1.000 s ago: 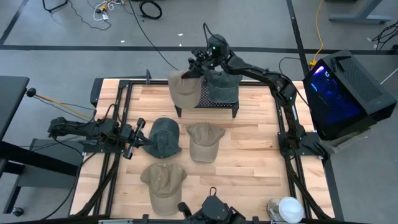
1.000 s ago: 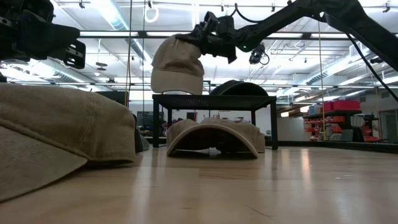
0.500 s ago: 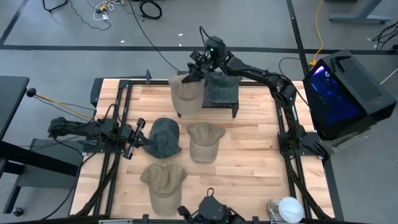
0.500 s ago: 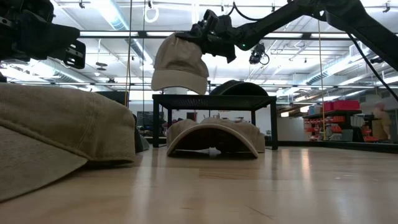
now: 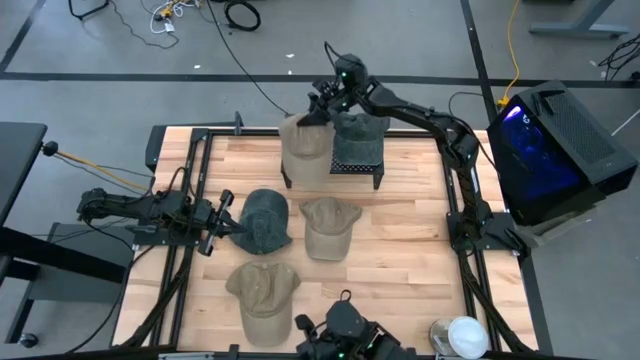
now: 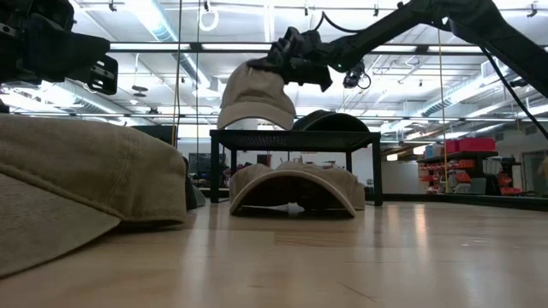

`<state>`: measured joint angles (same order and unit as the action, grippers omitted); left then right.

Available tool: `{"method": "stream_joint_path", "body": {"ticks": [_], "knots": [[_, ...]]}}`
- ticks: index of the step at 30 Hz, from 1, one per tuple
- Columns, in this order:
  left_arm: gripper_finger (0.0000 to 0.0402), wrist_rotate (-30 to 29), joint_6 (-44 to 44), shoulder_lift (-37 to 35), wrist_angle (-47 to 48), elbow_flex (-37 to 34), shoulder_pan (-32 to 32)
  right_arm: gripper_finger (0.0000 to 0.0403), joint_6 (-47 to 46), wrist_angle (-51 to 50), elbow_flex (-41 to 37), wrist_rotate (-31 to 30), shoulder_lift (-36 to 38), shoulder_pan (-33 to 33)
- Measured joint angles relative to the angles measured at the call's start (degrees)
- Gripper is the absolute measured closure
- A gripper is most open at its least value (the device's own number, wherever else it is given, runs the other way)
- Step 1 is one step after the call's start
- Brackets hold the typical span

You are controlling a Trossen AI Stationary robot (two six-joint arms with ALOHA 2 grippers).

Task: Pick & Place hat
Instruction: Put the bottom right brown cap on the shelf

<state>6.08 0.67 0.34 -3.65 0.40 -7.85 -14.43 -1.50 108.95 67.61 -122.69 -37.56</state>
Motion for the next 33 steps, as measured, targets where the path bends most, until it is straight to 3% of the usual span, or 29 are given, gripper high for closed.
{"method": "stream_joint_path", "body": {"ticks": [11,20,33], "knots": [[0.0399,-0.01,0.0,0.02,0.01,0.0,0.0,0.0393,7.55,-0.28,0.0,-2.57,0.0,-0.5],[0.0399,-0.01,0.0,0.01,0.01,0.01,0.01,0.0393,17.52,-6.82,0.0,-7.45,0.01,-0.5],[0.0399,-0.01,0.0,0.0,-0.01,0.0,0.0,0.039,22.52,-6.75,0.0,-13.14,0.02,-0.5]]}}
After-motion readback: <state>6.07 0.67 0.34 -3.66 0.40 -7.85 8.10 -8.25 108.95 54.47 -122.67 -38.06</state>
